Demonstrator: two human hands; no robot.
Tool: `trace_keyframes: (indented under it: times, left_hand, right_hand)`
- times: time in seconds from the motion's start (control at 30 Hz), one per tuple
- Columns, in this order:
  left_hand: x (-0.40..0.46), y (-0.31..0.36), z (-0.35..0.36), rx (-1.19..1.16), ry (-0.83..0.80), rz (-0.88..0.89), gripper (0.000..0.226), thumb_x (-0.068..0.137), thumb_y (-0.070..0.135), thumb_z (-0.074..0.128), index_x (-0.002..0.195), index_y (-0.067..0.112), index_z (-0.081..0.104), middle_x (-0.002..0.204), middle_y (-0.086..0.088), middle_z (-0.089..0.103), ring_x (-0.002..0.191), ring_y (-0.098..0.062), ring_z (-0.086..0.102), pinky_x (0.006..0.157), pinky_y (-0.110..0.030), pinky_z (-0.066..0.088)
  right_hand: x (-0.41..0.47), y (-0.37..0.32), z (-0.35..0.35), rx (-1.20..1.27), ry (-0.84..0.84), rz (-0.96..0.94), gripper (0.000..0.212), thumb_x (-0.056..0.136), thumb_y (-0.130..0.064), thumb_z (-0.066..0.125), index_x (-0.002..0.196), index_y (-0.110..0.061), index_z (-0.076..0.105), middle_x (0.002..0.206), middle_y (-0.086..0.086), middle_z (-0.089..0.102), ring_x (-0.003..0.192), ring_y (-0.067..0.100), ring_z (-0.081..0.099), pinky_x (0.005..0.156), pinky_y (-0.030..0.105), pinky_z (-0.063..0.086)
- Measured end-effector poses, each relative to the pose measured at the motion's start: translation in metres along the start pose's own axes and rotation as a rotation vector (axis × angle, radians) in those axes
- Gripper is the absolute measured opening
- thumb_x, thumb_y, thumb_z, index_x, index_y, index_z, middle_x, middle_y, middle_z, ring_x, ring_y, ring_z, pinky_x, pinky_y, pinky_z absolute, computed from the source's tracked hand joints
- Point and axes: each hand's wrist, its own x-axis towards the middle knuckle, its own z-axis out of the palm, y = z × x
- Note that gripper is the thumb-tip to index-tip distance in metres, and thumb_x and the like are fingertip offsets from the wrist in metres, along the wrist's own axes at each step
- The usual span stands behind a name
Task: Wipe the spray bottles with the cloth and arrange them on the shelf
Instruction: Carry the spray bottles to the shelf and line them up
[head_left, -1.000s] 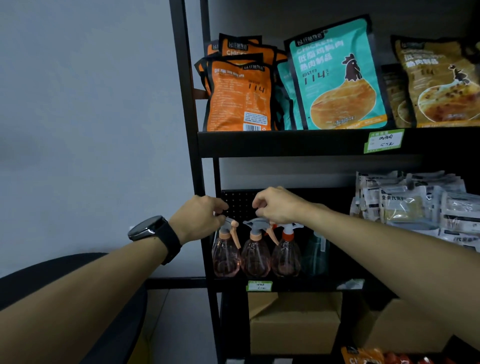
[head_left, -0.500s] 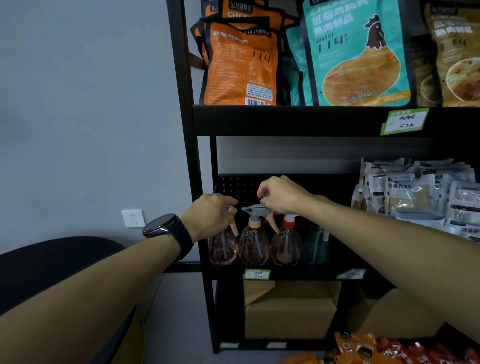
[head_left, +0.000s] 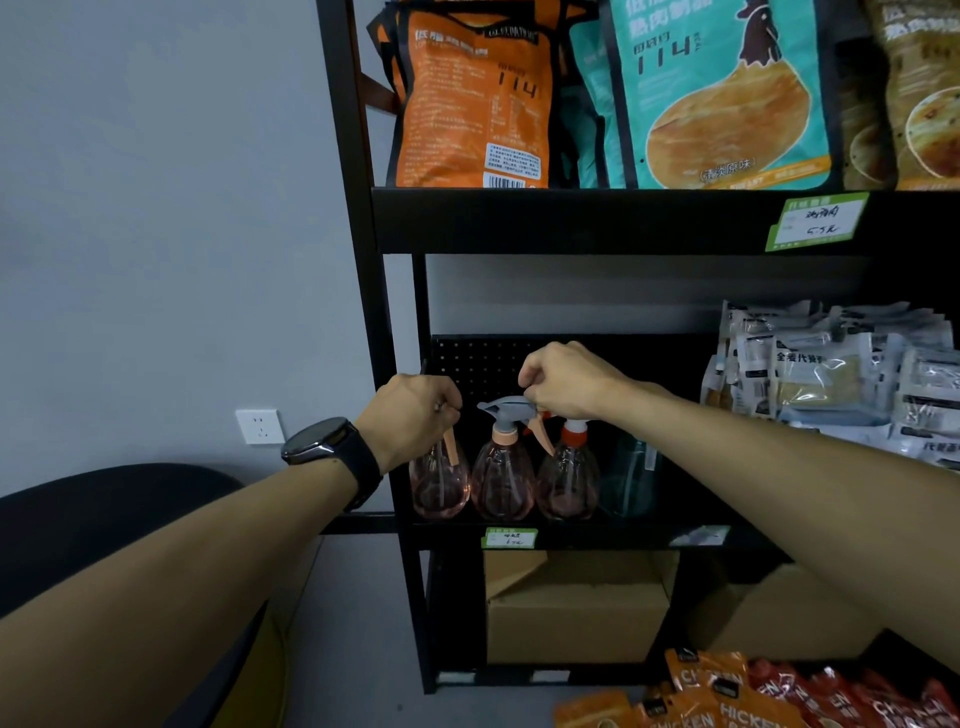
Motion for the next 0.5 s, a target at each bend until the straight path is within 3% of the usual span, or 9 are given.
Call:
trace_keyframes:
  times: [0.13, 0.5]
  left_hand:
    - [-0.0008, -0.0009, -0.0007, 0.009, 0.016, -0.01, 0.016, 0.093, 0.015, 0.058, 0.103, 0.015, 0.071, 0.101, -0.002, 0.072, 0.095, -0.018, 0.067, 0.079, -0.022, 0.05]
    - [-0.0024, -0.0042, -0.0014, 0.01, 0.023, -0.012, 0.015, 0.088, 0.015, 0.064, 0.098, 0.014, 0.076, 0.093, -0.002, 0.075, 0.081, -0.017, 0.068, 0.07, -0.022, 0.051]
  right_hand:
    - [-0.0013, 0.0024, 0.0004, -0.012, -0.006, 0.006, 0.029, 0.09, -0.006, 0.059, 0.116, -0.015, 0.067, 0.122, 0.005, 0.063, 0.108, 0.019, 0.062, 0.085, 0.026, 0.05]
    - [-0.0002, 0.0062, 0.0039, -0.016, -0.022, 0.02, 0.03, 0.09, -0.006, 0.063, 0.118, -0.016, 0.066, 0.125, 0.005, 0.062, 0.111, 0.02, 0.06, 0.093, 0.031, 0.051]
